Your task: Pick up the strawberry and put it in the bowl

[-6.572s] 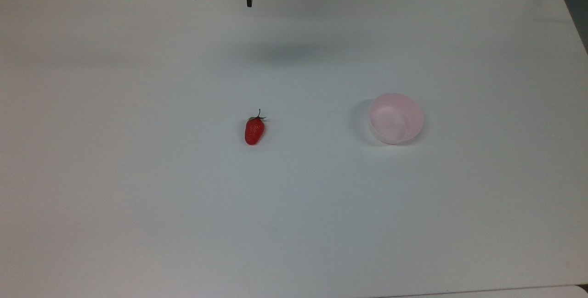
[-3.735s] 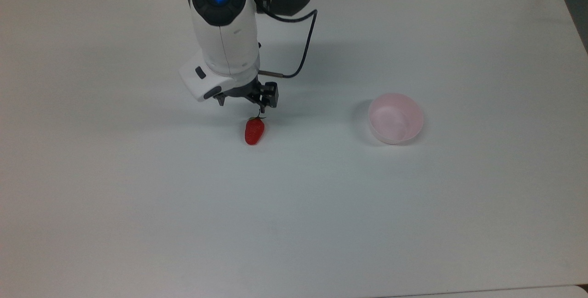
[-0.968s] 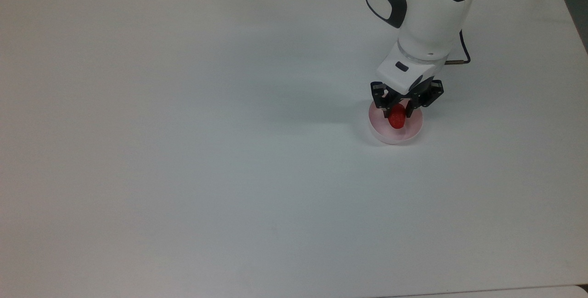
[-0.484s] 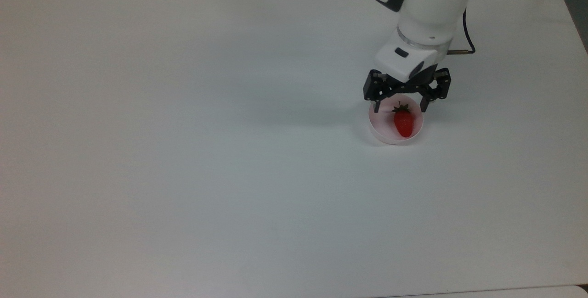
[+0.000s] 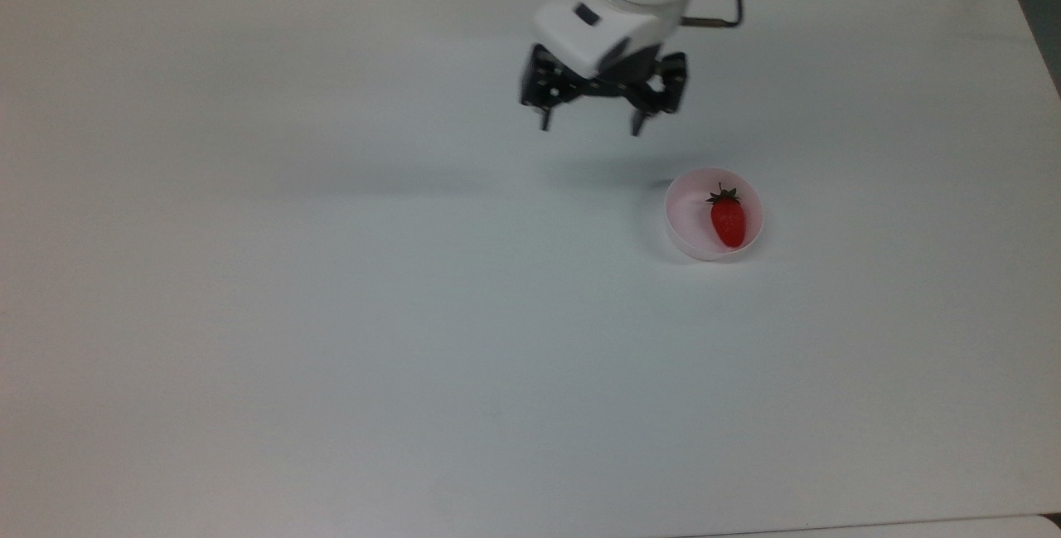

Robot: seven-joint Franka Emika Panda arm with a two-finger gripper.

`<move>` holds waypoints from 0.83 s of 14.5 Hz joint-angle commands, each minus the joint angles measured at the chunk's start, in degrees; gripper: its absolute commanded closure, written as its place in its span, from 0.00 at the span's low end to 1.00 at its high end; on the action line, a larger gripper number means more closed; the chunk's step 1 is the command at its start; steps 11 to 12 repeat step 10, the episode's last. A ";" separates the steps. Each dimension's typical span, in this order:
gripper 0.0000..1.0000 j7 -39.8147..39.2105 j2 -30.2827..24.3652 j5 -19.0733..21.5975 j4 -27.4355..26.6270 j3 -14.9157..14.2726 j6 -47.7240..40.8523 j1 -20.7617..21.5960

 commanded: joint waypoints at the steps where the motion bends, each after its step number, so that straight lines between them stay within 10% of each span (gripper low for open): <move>1: 0.00 -5.40 -10.05 0.76 -9.96 0.15 -0.77 -5.86; 12: 0.00 -5.48 -14.47 4.27 -10.94 -0.03 -6.66 -13.88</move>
